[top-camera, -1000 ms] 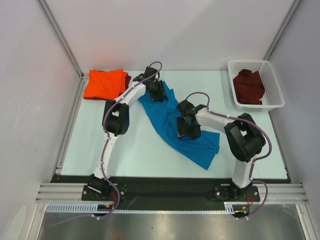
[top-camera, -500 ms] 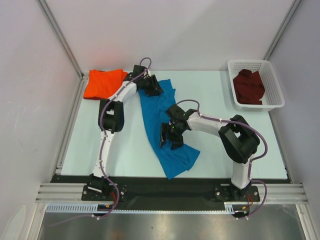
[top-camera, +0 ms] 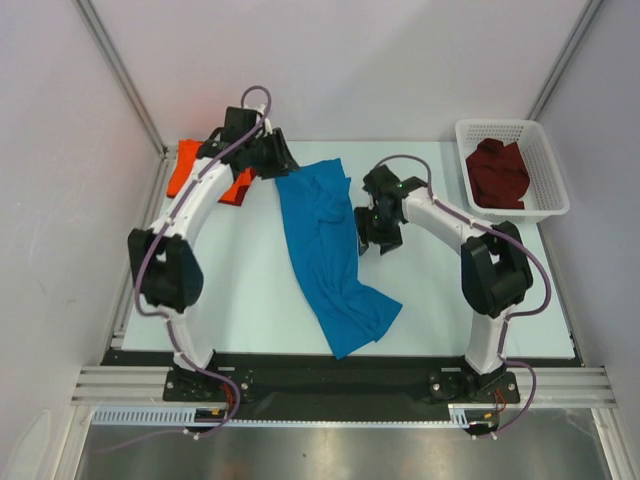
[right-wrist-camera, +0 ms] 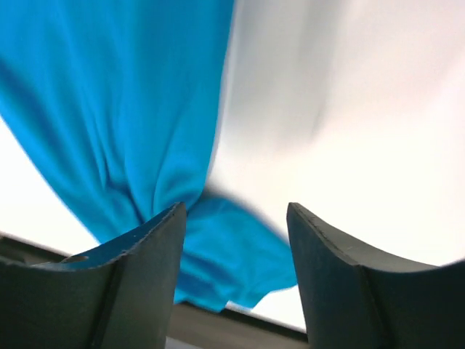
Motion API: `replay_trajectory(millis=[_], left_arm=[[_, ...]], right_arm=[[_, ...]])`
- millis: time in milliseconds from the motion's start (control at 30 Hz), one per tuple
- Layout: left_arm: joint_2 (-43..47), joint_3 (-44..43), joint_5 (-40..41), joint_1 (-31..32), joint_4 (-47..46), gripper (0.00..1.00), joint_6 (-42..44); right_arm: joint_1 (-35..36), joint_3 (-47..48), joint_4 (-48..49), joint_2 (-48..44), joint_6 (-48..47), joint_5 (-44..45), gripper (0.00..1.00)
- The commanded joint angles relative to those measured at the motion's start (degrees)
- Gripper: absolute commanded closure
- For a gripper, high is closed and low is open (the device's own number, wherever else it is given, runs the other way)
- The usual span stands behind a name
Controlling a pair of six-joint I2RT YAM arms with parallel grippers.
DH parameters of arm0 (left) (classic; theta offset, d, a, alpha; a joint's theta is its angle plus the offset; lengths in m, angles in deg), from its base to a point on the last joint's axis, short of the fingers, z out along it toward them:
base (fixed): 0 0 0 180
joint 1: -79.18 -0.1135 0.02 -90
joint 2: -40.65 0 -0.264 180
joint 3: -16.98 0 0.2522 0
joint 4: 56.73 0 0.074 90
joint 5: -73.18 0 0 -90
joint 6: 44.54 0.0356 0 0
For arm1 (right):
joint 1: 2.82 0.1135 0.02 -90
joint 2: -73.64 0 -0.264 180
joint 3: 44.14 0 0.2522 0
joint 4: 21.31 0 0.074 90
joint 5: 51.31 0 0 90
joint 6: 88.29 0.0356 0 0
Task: Fold and stack the t-shirts
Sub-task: Fold the tshirt
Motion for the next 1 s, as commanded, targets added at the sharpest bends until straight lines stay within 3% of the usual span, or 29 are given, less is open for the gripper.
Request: replay_trajectory(millis=[0, 133, 233, 400, 467, 600, 833, 967], left_arm=[[8.4, 10.4, 6.7, 2.8, 0.8, 0.55, -1.5], [11.7, 19.0, 9.1, 5.9, -0.7, 0.57, -3.3], [10.5, 20.4, 9.1, 6.5, -1.8, 0.59, -4.5], [5.1, 18.8, 8.0, 6.6, -4.0, 0.59, -3.6], [-2.1, 10.9, 11.8, 6.5, -3.1, 0.6, -0.7], [-6.6, 8.7, 11.5, 6.3, -9.8, 0.61, -1.5], [-24.0, -14.4, 15.3, 6.7, 3.5, 0.65, -1.0], [-28.1, -17.9, 12.8, 6.7, 3.1, 0.64, -0.9]], right_arm=[[-2.0, 8.4, -0.3, 3.1, -6.8, 4.9, 0.37], [-0.6, 19.0, -2.5, 11.3, -7.2, 5.7, 0.46], [0.9, 25.6, -5.0, 14.2, -6.0, 4.0, 0.55], [3.2, 21.0, -5.0, 12.6, -5.4, 5.2, 0.55], [4.0, 20.1, -5.1, 11.6, -3.4, 3.4, 0.55], [5.8, 20.5, -5.9, 11.3, -3.3, 3.5, 0.55], [10.3, 18.0, -8.3, 11.5, -4.9, 5.0, 0.51], [11.3, 13.5, -5.7, 9.7, -4.3, 5.4, 0.49]])
